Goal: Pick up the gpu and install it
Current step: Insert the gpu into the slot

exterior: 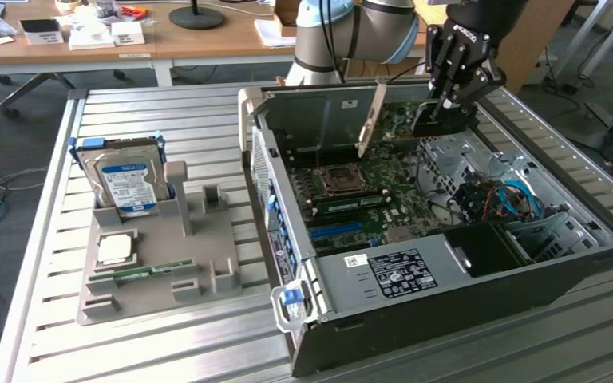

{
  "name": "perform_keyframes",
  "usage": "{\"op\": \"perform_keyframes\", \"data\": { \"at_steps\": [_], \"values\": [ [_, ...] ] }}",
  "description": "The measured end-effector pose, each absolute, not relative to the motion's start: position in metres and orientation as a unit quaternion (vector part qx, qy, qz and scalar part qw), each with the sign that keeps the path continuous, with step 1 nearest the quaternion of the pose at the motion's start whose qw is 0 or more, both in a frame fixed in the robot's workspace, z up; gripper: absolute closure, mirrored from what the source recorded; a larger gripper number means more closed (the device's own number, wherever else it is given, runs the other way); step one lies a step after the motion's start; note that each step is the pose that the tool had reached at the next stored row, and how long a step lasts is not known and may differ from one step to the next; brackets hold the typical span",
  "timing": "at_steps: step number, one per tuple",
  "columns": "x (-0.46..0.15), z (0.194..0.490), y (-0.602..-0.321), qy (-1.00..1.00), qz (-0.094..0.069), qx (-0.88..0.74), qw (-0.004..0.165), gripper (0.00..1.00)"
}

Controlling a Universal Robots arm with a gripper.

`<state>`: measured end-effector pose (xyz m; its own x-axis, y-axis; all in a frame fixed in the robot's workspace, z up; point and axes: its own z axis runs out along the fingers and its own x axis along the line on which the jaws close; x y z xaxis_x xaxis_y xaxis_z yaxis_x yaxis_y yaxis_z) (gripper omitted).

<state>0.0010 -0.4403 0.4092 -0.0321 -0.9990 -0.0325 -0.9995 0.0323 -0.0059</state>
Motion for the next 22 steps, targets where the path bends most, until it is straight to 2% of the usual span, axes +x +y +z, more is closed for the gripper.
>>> {"op": "perform_keyframes", "data": {
  "at_steps": [8,15,22],
  "values": [
    [-0.010,0.408,-0.440,0.719,0.009,-0.695,0.014,0.73],
    [-0.016,0.392,-0.440,0.720,0.008,-0.694,0.013,0.73],
    [-0.016,0.389,-0.440,0.720,0.008,-0.694,0.013,0.73]
  ]
}}
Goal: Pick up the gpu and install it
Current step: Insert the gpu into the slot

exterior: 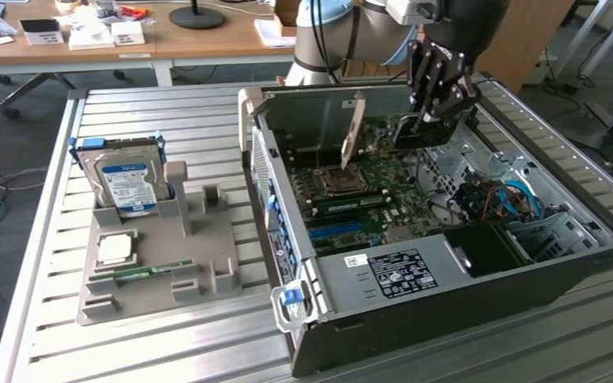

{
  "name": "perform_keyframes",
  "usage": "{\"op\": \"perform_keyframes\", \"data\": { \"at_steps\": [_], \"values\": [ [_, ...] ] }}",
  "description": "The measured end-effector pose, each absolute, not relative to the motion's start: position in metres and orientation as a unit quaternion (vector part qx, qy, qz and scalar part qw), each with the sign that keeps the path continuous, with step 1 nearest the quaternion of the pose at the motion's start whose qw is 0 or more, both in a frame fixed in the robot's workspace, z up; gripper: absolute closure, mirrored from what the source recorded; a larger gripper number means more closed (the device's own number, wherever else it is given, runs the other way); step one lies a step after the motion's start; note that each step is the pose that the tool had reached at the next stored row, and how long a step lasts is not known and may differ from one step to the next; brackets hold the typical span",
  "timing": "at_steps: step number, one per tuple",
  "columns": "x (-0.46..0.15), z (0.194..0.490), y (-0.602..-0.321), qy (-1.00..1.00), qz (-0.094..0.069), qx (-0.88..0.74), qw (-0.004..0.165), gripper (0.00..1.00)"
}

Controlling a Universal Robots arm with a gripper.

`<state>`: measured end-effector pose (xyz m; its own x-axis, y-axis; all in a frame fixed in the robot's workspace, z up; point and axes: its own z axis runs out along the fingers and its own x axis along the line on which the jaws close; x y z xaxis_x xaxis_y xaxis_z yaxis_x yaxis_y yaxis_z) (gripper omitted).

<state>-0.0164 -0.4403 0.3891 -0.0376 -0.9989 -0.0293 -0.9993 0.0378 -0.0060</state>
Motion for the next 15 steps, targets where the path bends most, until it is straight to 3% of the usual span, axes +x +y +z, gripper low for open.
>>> {"op": "perform_keyframes", "data": {
  "at_steps": [15],
  "values": [
    [-0.016,0.376,-0.440,0.720,0.008,-0.694,0.013,0.73]
  ]
}}
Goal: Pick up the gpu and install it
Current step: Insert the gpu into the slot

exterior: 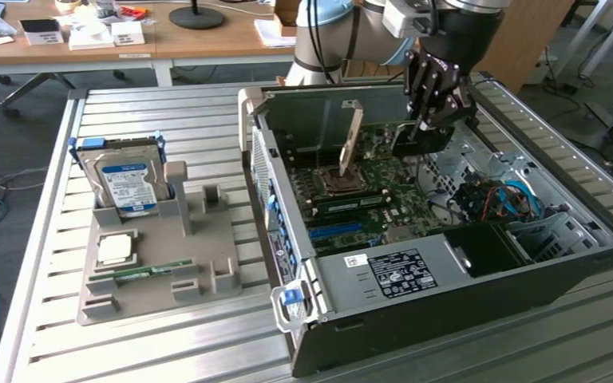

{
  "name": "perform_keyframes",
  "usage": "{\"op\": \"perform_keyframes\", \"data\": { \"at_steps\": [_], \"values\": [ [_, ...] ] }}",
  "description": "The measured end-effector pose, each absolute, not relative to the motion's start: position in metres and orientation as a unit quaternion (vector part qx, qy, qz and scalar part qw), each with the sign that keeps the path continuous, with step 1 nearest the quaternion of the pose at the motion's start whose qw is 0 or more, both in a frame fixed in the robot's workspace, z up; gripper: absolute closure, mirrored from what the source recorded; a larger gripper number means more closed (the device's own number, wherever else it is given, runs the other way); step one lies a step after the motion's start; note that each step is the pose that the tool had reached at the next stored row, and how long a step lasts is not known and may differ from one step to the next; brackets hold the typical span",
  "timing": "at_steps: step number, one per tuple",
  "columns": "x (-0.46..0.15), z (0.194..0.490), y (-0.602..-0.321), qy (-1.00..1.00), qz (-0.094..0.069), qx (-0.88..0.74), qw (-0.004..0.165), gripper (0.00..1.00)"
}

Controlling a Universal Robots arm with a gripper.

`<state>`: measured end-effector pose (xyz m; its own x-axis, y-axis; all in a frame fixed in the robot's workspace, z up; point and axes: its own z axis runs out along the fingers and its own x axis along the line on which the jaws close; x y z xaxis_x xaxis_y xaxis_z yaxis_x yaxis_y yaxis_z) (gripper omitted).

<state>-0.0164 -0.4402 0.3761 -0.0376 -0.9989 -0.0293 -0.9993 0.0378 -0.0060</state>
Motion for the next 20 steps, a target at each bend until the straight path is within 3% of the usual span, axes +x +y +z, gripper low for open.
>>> {"op": "perform_keyframes", "data": {
  "at_steps": [20],
  "values": [
    [-0.0164,0.3686,-0.4403,0.720,0.008,-0.694,0.012,0.73]
  ]
}}
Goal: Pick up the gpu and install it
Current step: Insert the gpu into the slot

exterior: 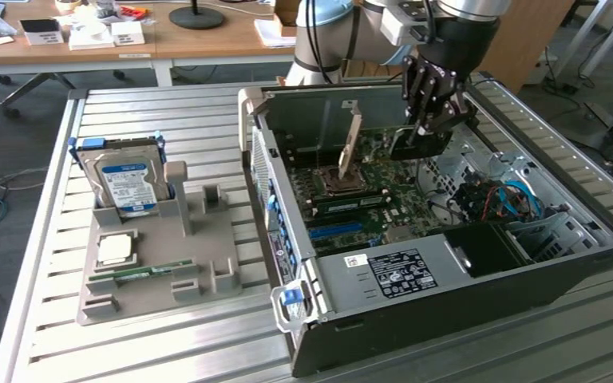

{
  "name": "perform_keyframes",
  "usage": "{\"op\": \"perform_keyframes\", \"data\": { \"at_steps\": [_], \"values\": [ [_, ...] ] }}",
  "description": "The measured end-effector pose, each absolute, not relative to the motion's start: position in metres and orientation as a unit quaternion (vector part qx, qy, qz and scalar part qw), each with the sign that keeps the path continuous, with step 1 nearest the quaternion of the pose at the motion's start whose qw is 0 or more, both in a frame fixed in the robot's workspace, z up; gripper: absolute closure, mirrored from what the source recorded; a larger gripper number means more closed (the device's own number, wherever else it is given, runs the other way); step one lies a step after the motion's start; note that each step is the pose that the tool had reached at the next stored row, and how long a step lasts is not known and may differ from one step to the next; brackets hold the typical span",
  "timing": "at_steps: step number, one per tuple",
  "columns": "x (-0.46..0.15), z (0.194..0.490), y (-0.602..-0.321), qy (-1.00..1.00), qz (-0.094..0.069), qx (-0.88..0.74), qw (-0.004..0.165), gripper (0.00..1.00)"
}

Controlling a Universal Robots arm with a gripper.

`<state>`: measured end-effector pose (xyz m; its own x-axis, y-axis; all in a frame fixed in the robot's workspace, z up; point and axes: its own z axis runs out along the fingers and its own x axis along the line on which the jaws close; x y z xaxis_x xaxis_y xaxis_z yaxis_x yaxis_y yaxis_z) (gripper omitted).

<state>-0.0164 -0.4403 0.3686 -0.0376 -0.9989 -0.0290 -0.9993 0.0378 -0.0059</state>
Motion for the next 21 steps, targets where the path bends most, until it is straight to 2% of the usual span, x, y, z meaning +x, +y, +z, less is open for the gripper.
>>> {"op": "perform_keyframes", "data": {
  "at_steps": [21],
  "values": [
    [-0.0164,0.3646,-0.4403,0.720,0.008,-0.694,0.012,0.73]
  ]
}}
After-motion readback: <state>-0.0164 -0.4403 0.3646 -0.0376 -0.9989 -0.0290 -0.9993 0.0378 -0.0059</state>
